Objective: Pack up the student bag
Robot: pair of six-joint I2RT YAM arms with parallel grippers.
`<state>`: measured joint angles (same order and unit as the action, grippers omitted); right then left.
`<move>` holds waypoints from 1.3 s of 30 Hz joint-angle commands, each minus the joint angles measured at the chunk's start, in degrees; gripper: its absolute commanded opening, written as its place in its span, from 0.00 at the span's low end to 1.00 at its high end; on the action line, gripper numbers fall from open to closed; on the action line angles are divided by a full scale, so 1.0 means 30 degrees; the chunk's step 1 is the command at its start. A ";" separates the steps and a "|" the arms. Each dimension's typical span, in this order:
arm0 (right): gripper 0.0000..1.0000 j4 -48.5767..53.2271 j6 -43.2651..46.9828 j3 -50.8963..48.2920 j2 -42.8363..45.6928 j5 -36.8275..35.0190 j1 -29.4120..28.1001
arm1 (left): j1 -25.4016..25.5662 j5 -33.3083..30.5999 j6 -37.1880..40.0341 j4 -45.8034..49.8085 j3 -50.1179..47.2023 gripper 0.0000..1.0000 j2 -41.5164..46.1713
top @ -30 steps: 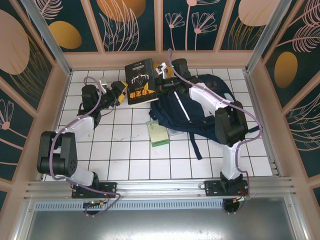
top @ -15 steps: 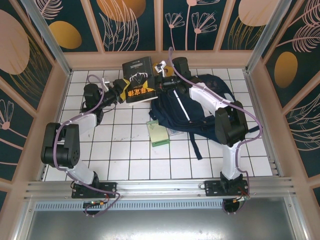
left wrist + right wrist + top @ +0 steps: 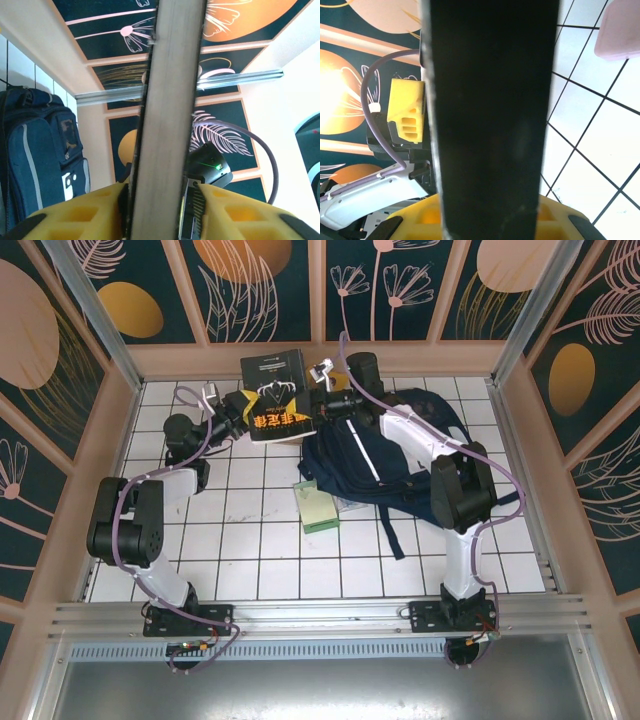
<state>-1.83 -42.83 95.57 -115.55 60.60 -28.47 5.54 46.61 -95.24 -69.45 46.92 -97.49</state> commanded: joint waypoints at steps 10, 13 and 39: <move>0.35 0.2498 0.3068 0.0413 0.0448 -0.1152 0.0319 | 0.0057 0.0137 0.4285 0.4288 0.0435 0.00 0.2083; 0.40 0.4834 0.4562 0.0152 0.1088 -0.4363 0.0847 | 0.0056 0.0054 0.5236 0.5677 0.0620 0.00 0.2395; 0.35 1.0931 0.9815 -0.2468 0.0338 -2.1857 -0.1875 | 0.0028 -0.0711 0.8967 1.1138 0.1208 0.00 0.3968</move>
<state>27.14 -15.42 87.70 -113.36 1.67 -32.88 5.58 44.34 -69.60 -33.26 48.42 -88.20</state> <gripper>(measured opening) 0.345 0.150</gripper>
